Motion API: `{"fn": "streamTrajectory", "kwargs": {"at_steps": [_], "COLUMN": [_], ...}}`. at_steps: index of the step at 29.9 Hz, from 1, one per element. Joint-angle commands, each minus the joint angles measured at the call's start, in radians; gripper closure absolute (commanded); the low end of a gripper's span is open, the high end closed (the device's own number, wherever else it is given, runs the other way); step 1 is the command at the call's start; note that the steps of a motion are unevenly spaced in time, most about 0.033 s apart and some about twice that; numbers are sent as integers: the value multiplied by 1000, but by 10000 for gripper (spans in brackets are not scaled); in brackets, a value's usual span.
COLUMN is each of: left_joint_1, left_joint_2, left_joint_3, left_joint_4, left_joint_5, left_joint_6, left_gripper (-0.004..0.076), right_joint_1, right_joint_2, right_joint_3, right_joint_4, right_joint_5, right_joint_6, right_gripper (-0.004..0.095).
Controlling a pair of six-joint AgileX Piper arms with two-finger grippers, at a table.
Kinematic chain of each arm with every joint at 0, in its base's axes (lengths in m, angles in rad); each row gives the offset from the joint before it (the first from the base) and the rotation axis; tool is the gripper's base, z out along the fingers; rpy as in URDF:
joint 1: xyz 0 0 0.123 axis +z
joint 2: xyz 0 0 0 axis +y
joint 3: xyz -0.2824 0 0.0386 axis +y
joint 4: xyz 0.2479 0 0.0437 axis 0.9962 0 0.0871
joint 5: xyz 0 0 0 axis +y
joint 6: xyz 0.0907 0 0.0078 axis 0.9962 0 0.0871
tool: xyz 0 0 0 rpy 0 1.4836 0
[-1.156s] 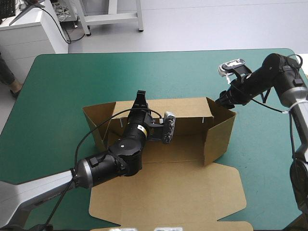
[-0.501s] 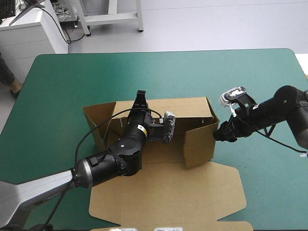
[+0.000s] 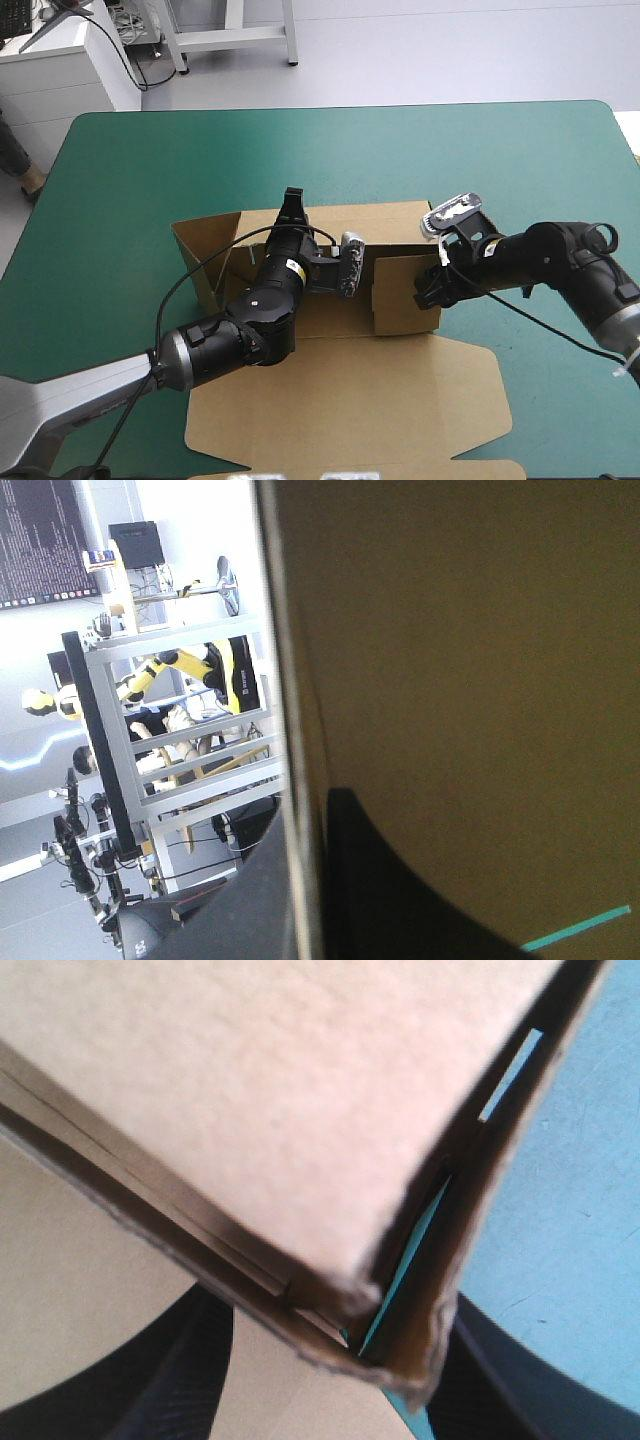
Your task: Fold the box
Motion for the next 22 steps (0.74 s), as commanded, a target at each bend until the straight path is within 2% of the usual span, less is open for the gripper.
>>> {"fn": "streamTrajectory", "kwargs": {"at_steps": [1,5,8,14,19,22], "left_joint_1": [-8,-8,-8,-8,-8,-8], "left_joint_2": [-28,-28,-28,-28,-28,-28], "left_joint_3": [-12,-12,-12,-12,-12,-12], "left_joint_4": [-3,-3,-3,-3,-3,-3], "left_joint_5": [-66,-66,-66,-66,-64,-64], "left_joint_6": [1,1,1,1,1,1], "left_gripper": [732,732,732,732,732,732], "right_joint_1": [86,158,189,236,255,255], "right_joint_2": [-28,-28,-28,-28,-28,-30], "right_joint_3": [-21,-21,-21,8,116,133], "right_joint_4": [-129,-334,-407,-401,-403,-403], "right_joint_5": [-123,-164,-167,-211,-340,-352], "right_joint_6": [170,409,511,557,569,570], "right_gripper": [413,432,466,466,467,467]}}
